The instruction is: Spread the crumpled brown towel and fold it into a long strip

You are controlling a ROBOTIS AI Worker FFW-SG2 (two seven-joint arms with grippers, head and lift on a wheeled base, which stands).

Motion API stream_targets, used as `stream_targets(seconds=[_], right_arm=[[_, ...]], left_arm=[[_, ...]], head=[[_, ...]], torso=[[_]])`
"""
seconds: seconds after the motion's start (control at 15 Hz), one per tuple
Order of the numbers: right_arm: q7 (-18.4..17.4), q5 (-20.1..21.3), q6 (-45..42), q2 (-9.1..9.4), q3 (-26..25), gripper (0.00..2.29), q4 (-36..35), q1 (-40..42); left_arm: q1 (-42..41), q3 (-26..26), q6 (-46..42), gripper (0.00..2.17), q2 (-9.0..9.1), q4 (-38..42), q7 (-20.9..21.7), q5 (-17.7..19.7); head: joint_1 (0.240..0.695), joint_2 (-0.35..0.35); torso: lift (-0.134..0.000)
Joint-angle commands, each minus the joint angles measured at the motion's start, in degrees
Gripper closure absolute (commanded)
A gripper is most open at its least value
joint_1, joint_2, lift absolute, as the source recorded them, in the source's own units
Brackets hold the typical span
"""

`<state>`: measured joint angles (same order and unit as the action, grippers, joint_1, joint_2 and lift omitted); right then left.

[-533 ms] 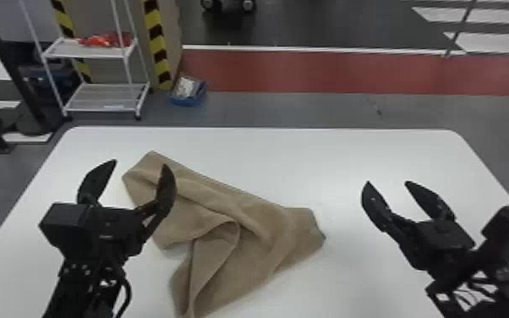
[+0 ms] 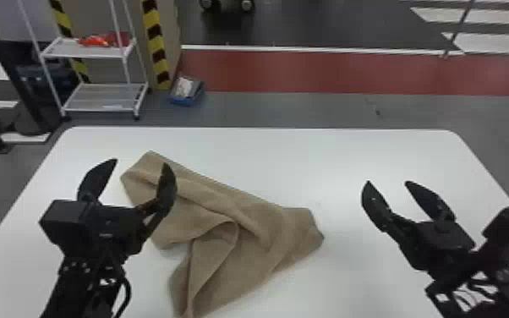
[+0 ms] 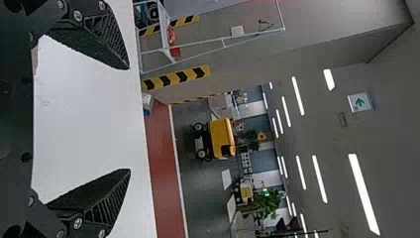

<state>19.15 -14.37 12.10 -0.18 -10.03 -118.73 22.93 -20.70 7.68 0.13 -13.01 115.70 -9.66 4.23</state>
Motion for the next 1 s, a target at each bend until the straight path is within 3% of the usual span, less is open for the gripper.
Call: stream_targets(seconds=[0.0,0.6,0.93], right_arm=[[0.01,-0.13,-0.01,0.23,-0.07,0.16,-0.01,-0.08],[0.45,-0.22,0.17,0.23,-0.43,0.17,0.35,-0.87],[2.47,1.63,2.98,0.23,-0.69,0.22,5.09,-4.04]], left_arm=[[-0.04,-0.12,0.01,0.18,0.00,0.23,-0.01,-0.01],[1.72,0.14,0.01,0.17,0.35,-1.36,1.31,0.25],[13.58,1.90,7.22,0.17,0.79,-11.11,3.24,2.71]], head=[[0.695,-0.035],[0.695,-0.037],[0.695,-0.053]], torso=[[-0.123],[-0.123],[-0.123]])
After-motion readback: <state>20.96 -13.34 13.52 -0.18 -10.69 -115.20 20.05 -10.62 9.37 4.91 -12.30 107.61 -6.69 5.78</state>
